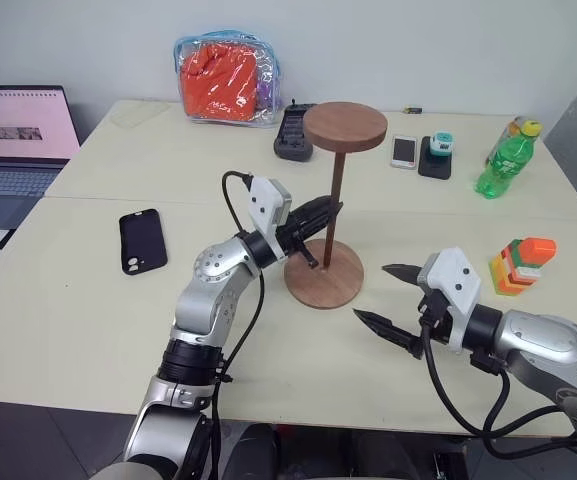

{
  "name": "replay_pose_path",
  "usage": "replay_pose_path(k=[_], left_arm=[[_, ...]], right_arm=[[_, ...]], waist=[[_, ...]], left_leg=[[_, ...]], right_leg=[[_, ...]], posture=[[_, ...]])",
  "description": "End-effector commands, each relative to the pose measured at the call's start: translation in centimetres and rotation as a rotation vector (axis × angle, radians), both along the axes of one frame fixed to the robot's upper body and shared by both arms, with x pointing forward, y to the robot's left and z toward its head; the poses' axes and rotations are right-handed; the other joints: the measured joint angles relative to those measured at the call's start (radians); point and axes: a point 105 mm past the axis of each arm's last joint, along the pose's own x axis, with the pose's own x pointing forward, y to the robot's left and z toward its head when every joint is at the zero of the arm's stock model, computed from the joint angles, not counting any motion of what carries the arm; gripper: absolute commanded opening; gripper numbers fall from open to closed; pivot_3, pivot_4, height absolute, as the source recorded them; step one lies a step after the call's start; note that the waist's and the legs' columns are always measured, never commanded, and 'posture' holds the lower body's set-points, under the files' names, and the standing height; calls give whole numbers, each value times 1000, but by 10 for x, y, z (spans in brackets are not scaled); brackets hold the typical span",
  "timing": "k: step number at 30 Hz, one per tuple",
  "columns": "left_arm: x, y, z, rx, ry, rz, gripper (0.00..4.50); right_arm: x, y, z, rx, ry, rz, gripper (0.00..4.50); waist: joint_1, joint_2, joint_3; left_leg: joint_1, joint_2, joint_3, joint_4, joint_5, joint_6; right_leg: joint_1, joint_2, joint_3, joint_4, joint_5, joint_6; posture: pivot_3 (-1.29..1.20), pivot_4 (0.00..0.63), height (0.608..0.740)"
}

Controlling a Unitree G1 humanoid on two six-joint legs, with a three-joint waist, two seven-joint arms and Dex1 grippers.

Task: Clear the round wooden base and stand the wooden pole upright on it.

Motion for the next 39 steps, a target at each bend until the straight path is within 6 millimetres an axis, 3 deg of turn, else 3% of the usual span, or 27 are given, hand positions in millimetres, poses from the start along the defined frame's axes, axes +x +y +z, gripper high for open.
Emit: replay_pose_path(k=[1, 39], left_arm=[[-7, -2, 6, -5, -48, -21, 226], [-11, 12, -9, 21, -22, 48, 225]], right_arm=[[-4, 2, 14, -2, -57, 23, 4500], [-2, -1, 10, -2, -29, 8, 4500]], waist=[[0, 0, 0], [0, 0, 0]], left_leg=[[0, 0, 0, 0, 0, 0], [2, 0, 0, 0, 0, 0]], right_leg=[[0, 0, 0, 0, 0, 0], [1, 0, 0, 0, 0, 0]], posture=[[0, 150, 740], [0, 150, 740]])
